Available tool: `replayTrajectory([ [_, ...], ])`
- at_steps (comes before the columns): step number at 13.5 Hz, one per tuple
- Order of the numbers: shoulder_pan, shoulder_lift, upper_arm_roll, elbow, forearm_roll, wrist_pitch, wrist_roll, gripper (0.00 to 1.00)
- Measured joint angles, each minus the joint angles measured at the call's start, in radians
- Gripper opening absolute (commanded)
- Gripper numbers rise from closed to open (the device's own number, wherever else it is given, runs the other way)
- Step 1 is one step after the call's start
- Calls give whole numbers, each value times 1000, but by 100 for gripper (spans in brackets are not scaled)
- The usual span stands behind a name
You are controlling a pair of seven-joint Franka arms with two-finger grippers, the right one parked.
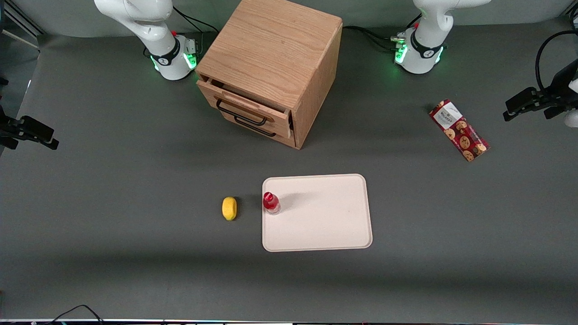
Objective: Place red cookie box on tray
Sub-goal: 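Move the left gripper down over the red shortbread box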
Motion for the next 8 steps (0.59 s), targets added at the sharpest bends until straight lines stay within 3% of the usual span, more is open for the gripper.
replayTrajectory([
  [8, 4, 42, 31, -63, 2, -40, -32, 100],
])
